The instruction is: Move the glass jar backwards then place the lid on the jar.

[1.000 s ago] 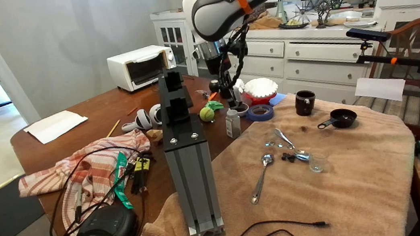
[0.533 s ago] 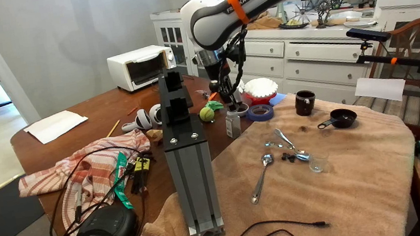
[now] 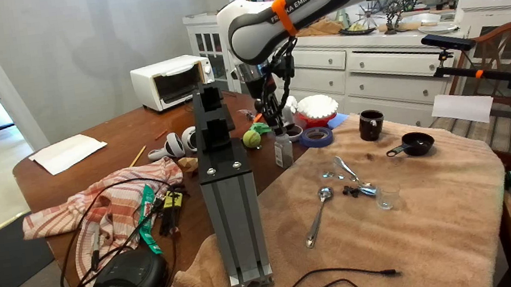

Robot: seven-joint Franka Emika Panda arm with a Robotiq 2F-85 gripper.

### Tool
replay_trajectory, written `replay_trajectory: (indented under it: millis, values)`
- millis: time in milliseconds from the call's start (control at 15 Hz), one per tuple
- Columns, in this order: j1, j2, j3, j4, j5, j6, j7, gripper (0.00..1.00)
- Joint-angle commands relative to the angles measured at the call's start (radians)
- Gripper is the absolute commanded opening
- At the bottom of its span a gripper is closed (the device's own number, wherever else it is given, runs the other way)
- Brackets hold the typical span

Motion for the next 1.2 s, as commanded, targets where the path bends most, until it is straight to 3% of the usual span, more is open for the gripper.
replay_trajectory:
  millis: [0, 400, 1133]
  values:
    - [-0.007, 0.055, 0.000, 0.092, -0.030, -0.076, -0.031, 0.23]
    - [-0.013, 0.097, 0.007, 0.160, -0.037, -0.143, -0.084, 0.23]
    - [-0.014, 0.124, 0.014, 0.198, -0.027, -0.162, -0.103, 0.23]
